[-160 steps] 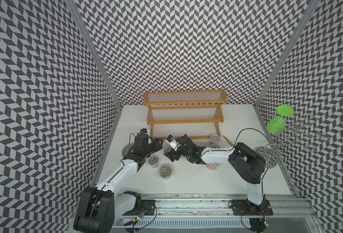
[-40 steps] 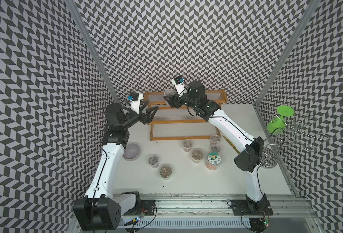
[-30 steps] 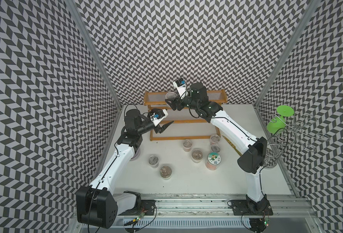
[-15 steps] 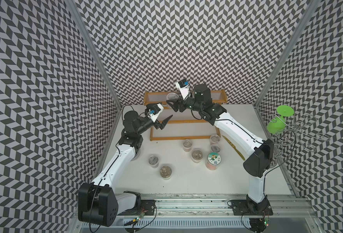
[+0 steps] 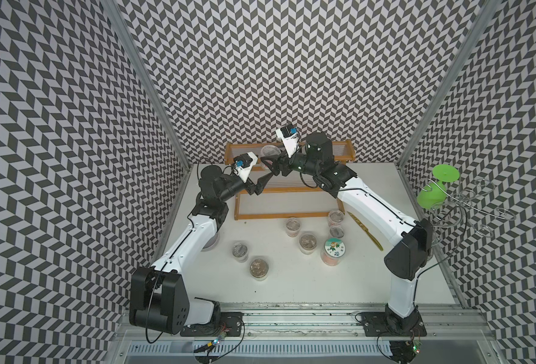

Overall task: Place the seed container on the shelf
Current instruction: Pick up the seed jar at the center of the board.

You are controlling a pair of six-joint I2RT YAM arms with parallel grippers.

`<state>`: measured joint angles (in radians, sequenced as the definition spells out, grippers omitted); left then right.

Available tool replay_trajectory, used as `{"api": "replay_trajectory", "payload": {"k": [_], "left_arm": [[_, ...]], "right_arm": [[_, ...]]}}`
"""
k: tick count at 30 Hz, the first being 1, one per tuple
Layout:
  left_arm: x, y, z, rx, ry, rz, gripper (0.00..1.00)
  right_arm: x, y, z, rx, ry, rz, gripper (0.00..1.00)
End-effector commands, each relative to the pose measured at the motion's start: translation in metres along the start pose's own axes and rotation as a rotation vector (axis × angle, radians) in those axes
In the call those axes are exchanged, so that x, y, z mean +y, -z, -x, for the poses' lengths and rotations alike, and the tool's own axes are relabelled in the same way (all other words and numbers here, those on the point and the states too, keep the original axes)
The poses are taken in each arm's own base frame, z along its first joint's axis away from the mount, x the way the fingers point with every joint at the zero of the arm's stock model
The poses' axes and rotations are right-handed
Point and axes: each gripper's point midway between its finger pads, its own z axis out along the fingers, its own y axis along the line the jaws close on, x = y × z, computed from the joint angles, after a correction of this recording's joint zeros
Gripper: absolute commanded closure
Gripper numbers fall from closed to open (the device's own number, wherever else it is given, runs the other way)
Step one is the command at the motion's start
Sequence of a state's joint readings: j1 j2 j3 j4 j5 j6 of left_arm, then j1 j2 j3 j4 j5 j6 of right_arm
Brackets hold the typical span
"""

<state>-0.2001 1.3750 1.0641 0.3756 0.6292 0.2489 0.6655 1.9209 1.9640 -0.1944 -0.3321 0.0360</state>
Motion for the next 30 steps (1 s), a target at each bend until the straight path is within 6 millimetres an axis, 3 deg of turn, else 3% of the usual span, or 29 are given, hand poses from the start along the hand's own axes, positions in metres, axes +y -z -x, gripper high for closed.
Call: {"api": "replay_trajectory", "payload": {"k": [1, 30], "left_arm": [[0.005, -0.009, 0.007, 0.004, -0.020, 0.017, 0.14], [0.007, -0.023, 0.004, 0.021, 0.003, 0.025, 0.25]], "right_arm": [[0.014, 0.016, 0.033, -0.091, 0.024, 0.029, 0.23], [0.019, 0.018, 0.035, -0.105, 0.019, 0.054, 0.23]]}}
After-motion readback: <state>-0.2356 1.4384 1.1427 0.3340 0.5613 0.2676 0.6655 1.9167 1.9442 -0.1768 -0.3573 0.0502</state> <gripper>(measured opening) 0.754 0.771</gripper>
